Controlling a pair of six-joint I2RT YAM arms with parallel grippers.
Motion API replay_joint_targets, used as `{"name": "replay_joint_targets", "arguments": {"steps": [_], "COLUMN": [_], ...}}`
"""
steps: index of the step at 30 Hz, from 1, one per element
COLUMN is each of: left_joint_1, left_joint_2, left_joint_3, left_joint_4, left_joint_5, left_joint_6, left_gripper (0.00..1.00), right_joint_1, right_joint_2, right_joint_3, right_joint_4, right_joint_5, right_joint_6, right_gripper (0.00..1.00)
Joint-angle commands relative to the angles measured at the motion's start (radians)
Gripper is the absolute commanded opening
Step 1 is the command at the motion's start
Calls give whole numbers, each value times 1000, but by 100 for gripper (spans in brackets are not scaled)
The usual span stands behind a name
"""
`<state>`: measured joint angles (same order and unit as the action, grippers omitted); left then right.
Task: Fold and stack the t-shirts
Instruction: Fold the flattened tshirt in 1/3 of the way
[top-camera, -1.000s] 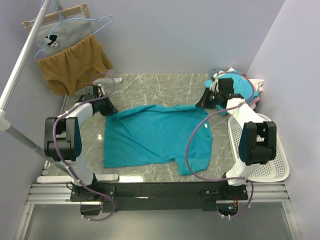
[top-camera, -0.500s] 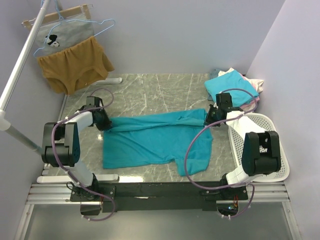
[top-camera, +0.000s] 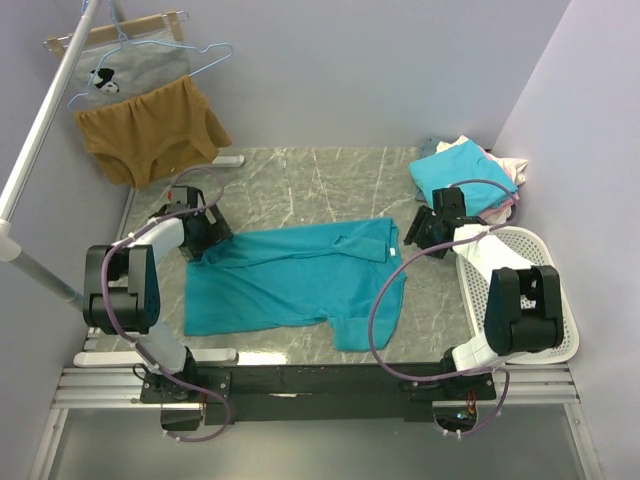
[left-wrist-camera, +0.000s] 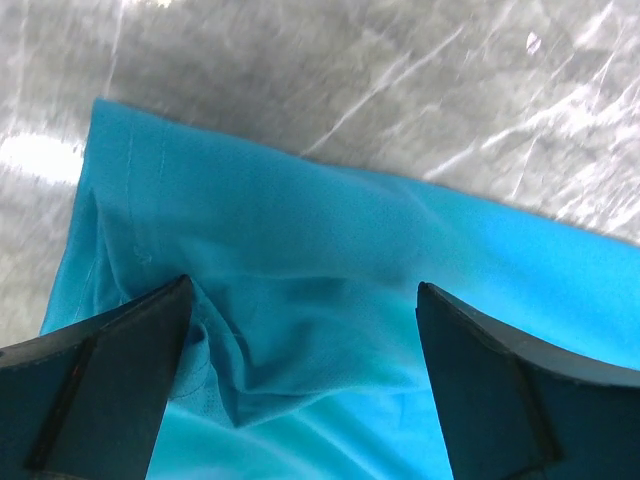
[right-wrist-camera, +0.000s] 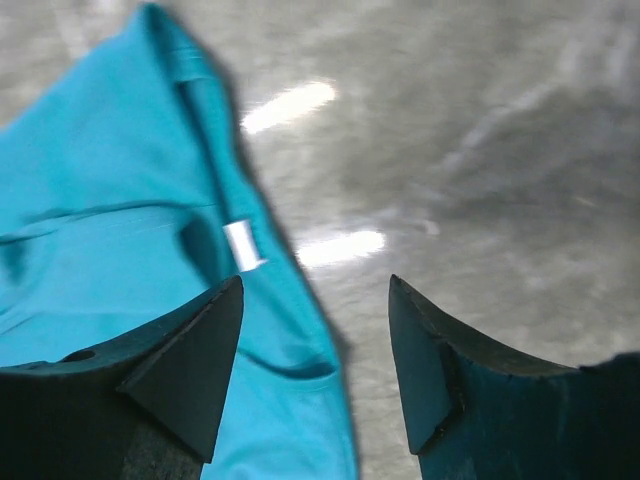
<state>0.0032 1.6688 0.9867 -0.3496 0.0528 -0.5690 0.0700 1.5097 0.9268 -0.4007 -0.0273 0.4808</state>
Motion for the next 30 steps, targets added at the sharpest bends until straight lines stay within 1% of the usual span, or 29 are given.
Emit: {"name": "replay_joint_targets", "arguments": {"steps": [1,3,4,7,8,14,16,17,20,23,25,27,30], "left_joint_1": [4,6,-18,-19,-19,-22,-22,-22,-23,-25,-26,-28,-31], "left_joint_2": [-81,-93,-102,-124,-135,-214,-245,-256,-229,-192,-175,-156,-144], "left_joint_3": [7,23,30,46,46,0,-32,-34,-25,-17,-14,-14,-20], "left_joint_4": [-34,-40,-40,-66,-72,-31,24,35,41,37,32,35,49], "left_joint_5": [-13,-18,-27,-50,-77,-86,-61,-15,48,62,77,91,105], "left_joint_6": [5,3,1,-11,-17,-58,-45,-40,-29,-31,-25,-25,-26], "left_gripper": [99,100,99,99,100,99,99,99,99,100,99,99,99], "right_joint_1": [25,54,62,86,91,126,132,134,140,152,159,169,171], "right_joint_2": [-17,22,33,82,92,184,205,211,219,241,242,241,228], "right_joint_3": [50,79,99,130,135,196,198,196,193,207,207,207,192], "right_joint_4": [89,108,114,145,158,151,154,160,158,123,117,86,83], "right_joint_5": [-134,-187,-203,-258,-267,-324,-329,-339,-344,-327,-304,-231,-192], "right_joint_6": [-7,-5,-2,4,7,-5,-5,-4,-4,-11,-22,-27,-38], "right_gripper": [66,65,65,64,64,63,63,63,63,61,61,61,61]}}
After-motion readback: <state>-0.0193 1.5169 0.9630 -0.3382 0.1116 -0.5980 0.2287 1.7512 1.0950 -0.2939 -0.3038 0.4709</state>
